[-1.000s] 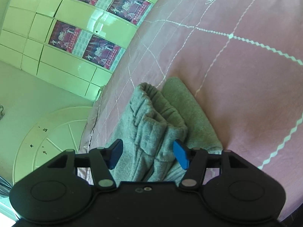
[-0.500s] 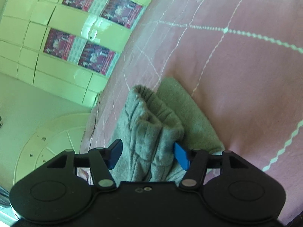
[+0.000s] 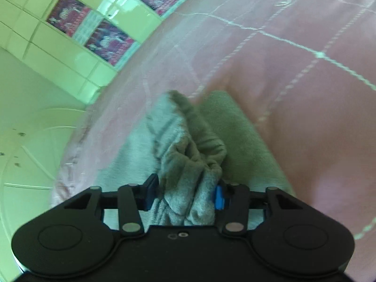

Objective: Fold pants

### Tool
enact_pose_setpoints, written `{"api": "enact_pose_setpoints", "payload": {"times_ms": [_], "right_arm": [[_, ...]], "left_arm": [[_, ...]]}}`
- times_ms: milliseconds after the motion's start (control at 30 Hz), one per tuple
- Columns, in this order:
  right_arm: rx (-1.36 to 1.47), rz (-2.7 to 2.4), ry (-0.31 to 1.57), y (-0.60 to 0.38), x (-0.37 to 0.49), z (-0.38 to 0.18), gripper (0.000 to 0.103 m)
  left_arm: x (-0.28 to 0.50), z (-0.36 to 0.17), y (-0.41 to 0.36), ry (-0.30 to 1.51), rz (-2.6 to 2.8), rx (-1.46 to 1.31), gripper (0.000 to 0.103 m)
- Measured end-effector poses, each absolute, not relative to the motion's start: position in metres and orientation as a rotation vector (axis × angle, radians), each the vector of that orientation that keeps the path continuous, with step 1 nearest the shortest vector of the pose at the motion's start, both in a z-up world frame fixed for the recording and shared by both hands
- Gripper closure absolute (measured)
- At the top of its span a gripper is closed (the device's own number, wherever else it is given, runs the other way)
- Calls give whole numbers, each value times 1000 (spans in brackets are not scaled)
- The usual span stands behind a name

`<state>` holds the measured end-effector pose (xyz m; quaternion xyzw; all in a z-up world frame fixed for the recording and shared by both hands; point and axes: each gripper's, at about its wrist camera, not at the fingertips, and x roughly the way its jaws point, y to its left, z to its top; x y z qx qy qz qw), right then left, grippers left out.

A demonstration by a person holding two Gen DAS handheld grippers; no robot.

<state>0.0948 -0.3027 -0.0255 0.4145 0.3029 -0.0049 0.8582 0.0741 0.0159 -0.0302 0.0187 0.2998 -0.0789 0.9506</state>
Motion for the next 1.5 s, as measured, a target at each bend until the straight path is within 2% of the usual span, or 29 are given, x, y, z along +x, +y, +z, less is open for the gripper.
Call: {"api": "enact_pose_setpoints", "payload": {"times_ms": [133,267,333,433,567,633,800,967,1067,1133,1200,1500], "right_arm": [[826,119,508,-281,98,32,78],[788,206,409,-264,98,76,81],[779,201,342,-274,87,87,81],[764,112,370,-298,78,63,82],[1028,-107,589,-351,66,-59,82],[1107,-57,523,-359,50,-76,82],[1041,-43,541,-354,58,-58,80],[1032,43,431,-346,49,-25,80],[1036,-64,544,-355,53,-54,80],[1146,-53,542,-364,49,-80,82],[1149,-33,522,-364,43,-73,76],[852,-153,423,-346,18,-16,67]], "left_arm": [[61,-14,2,509,-178,76,0],[78,-27,9,605,-93,29,0],[76,-31,22,585,-138,-6,0],[75,-32,19,570,-140,27,0],[75,-37,17,565,-131,37,0],[74,-37,16,561,-132,48,0],[71,-37,12,557,-127,44,0],[68,-38,11,553,-127,45,0],[67,-39,11,553,-130,45,0],[68,-38,11,556,-136,52,0],[68,-36,11,560,-140,50,0],[71,-34,13,567,-140,45,0]]}}
